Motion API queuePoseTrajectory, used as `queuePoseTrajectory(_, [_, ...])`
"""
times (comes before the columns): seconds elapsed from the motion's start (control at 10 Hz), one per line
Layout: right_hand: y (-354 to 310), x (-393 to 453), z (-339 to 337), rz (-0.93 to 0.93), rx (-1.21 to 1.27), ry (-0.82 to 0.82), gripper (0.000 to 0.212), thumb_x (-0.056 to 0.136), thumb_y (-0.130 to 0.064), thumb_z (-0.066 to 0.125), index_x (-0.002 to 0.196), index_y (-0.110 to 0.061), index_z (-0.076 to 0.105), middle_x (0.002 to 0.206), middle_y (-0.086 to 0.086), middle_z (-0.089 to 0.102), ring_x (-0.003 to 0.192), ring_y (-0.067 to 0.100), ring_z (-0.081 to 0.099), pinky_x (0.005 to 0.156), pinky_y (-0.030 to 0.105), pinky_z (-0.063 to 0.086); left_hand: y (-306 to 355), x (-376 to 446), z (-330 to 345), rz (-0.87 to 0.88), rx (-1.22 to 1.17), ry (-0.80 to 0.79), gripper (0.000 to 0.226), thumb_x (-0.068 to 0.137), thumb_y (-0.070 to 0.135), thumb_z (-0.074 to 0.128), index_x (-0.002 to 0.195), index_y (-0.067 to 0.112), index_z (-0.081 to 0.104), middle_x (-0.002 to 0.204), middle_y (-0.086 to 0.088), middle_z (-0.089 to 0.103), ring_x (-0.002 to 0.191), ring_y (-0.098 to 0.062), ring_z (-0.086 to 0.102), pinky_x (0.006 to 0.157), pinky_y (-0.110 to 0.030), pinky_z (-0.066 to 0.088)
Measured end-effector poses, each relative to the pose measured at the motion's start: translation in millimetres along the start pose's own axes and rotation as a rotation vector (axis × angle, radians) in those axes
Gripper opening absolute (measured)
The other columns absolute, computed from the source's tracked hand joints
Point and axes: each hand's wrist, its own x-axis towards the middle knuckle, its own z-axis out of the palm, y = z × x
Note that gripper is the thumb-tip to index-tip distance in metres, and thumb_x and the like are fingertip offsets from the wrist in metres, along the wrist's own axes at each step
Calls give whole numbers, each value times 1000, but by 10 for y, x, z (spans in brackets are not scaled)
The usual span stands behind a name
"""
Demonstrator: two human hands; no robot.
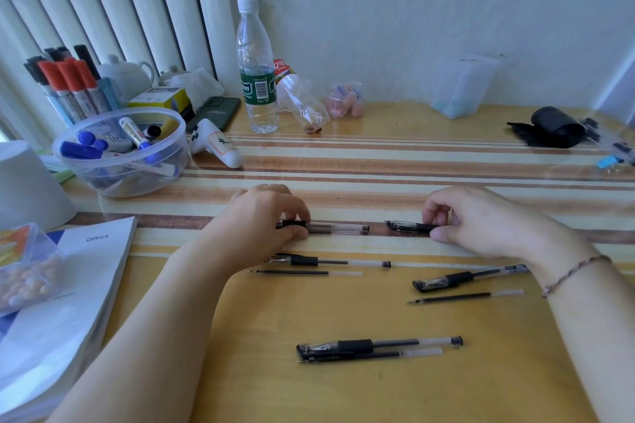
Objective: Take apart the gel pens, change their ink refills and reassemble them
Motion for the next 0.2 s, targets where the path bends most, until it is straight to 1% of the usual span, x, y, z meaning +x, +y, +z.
queuePoseTrajectory(0.1, [-5,-3,-4,9,-12,14,19,83,-24,72,80,-36,58,88,-13,60,72,3,54,59,22,40,6,6,29,-22,28,69,7,86,37,67,92,35,70,89,14,57,83,-9,53,85,-38,47])
queuePoseTrajectory(0.2, [-15,-18,-16,26,-6,7,20,82,-25,72,80,-37,56,89,-13,60,77,4,55,64,25,45,-5,12,39,-54,-13,96,9,86,39,66,92,34,69,88,14,57,82,-9,53,84,-38,47])
